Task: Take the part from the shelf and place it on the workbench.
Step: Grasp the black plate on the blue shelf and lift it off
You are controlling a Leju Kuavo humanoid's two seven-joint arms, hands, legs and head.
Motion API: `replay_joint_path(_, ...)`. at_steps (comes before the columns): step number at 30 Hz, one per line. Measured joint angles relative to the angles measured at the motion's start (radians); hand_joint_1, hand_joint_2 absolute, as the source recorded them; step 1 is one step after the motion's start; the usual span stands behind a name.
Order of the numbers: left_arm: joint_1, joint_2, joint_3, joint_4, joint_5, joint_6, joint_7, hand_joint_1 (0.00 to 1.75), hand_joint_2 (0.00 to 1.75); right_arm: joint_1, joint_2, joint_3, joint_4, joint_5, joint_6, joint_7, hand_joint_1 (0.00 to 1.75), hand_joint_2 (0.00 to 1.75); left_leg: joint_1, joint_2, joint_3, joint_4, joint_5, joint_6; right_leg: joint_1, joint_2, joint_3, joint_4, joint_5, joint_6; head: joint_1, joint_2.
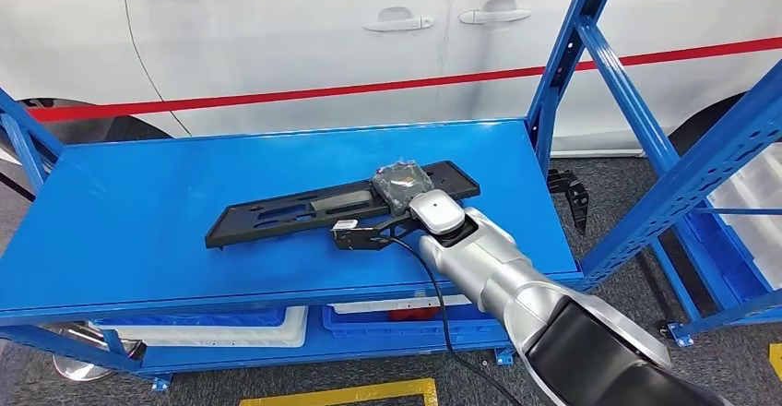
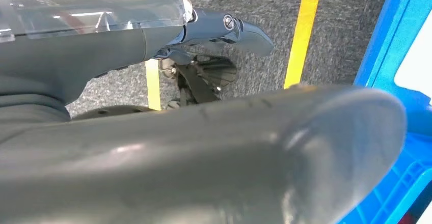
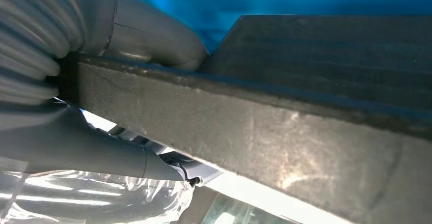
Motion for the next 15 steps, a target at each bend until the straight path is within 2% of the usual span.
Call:
replay_joint_path(1,0.0,0.0,0.0,0.0,0.0,0.002,-0.002,0.0,0.0,0.0,0.0,-0.002,0.0,-0.008,-0.013,0.002,1.73,1.75,-0.001,-0.001,0.02,-0.042,0.011,0.004,0.001,0.002,-0.002,0.003,-0.001,0.006,0.001,0.0)
replay_joint_path(2,-0.001,0.0,0.0,0.0,0.0,0.004,-0.006,0.0,0.0,0.0,0.0,-0.006,0.0,-0.018,-0.028,0.004,1.73,1.75,-0.004,-0.002,0.027,-0.058,0.01,0.011,0.002,0.004,-0.004,0.004,0.0,0.013,0.001,0.0)
replay_joint_path(4,-0.001,0.0,0.0,0.0,0.0,0.003,-0.015,0.0,0.0,0.002,-0.002,-0.021,-0.004,-0.045,-0.063,-0.002,1.73,1.75,-0.007,-0.002,0.026,-0.061,0.013,0.027,0.002,0.007,-0.007,0.001,0.004,0.026,0.002,0.0)
replay_joint_path(6,-0.002,0.0,0.0,0.0,0.001,0.0,-0.024,0.0,0.0,0.008,-0.009,-0.043,-0.02,-0.076,-0.102,-0.024,1.73,1.75,-0.005,0.001,0.024,-0.067,0.021,0.042,0.001,0.006,-0.019,0.024,-0.015,0.035,0.002,0.0)
replay_joint_path(7,-0.003,0.001,0.0,0.0,0.003,-0.003,-0.029,0.0,0.0,0.013,-0.015,-0.057,-0.034,-0.096,-0.124,-0.04,1.73,1.75,-0.003,0.002,0.023,-0.07,0.024,0.049,0.0,0.006,-0.037,0.063,-0.039,0.038,0.002,0.0)
replay_joint_path(9,-0.004,0.002,0.001,0.0,0.011,-0.019,-0.043,0.0,0.0,0.036,-0.031,-0.093,-0.087,-0.153,-0.161,-0.087,1.73,1.75,-0.005,0.003,0.019,-0.07,0.026,0.055,0.0,0.006,-0.098,0.189,-0.104,0.042,0.003,0.0)
replay_joint_path(10,-0.003,0.003,0.002,0.0,0.015,-0.029,-0.051,0.0,0.0,0.056,-0.042,-0.118,-0.128,-0.193,-0.173,-0.117,1.73,1.75,-0.006,0.002,0.018,-0.069,0.026,0.057,0.0,0.006,-0.127,0.248,-0.124,0.043,0.003,0.0)
replay_joint_path(11,-0.003,0.003,0.003,0.0,0.018,-0.038,-0.057,0.0,0.0,0.081,-0.053,-0.145,-0.175,-0.234,-0.18,-0.146,1.73,1.75,-0.007,0.001,0.018,-0.068,0.025,0.057,0.0,0.006,-0.144,0.281,-0.128,0.043,0.003,0.0)
replay_joint_path(12,-0.003,0.003,0.004,0.0,0.02,-0.045,-0.061,0.0,0.0,0.107,-0.065,-0.174,-0.228,-0.276,-0.182,-0.174,1.73,1.75,-0.007,-0.001,0.018,-0.067,0.024,0.057,0.0,0.006,-0.144,0.275,-0.111,0.042,0.003,0.0)
replay_joint_path(13,-0.002,0.003,0.005,0.0,0.021,-0.05,-0.065,0.0,0.0,0.131,-0.075,-0.203,-0.285,-0.32,-0.183,-0.2,1.73,1.75,-0.008,-0.002,0.02,-0.066,0.022,0.057,0.001,0.005,-0.126,0.233,-0.08,0.039,0.003,0.0)
replay_joint_path(15,-0.003,0.003,0.006,0.0,0.021,-0.056,-0.073,0.0,0.0,0.179,-0.096,-0.26,-0.408,-0.413,-0.182,-0.248,1.73,1.75,-0.009,-0.004,0.021,-0.062,0.015,0.052,0.005,0.004,-0.064,0.1,-0.014,0.029,0.003,0.0)
